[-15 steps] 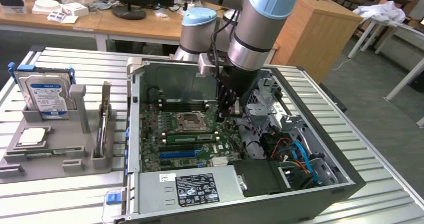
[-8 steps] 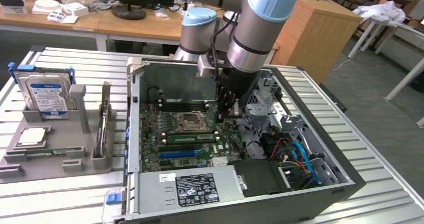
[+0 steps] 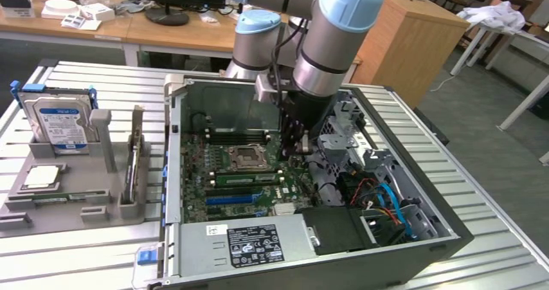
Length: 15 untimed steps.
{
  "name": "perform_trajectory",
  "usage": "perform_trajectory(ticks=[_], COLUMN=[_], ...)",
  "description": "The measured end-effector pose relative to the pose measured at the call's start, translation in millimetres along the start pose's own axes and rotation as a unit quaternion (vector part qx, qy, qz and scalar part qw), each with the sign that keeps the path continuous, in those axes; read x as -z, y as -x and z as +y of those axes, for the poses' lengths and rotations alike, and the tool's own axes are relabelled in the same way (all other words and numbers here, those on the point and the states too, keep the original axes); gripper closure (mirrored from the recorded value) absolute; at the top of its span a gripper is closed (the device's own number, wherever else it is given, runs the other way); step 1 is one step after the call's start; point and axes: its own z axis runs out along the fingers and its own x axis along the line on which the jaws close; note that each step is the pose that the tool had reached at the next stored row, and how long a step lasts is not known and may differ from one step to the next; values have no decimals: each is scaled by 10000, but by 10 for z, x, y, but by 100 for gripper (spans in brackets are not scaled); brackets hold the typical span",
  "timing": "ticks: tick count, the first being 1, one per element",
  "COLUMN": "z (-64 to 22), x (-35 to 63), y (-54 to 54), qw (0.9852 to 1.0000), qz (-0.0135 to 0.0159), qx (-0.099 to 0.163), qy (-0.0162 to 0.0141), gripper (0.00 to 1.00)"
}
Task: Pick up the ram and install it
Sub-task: 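Press down the ram until it locks into place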
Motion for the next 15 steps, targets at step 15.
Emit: perform_trajectory(ticks=[15], z=[-3], x=[-87], y=[-4], qw=[10000], qz=[0], qx=[0], qy=[0], gripper=[89])
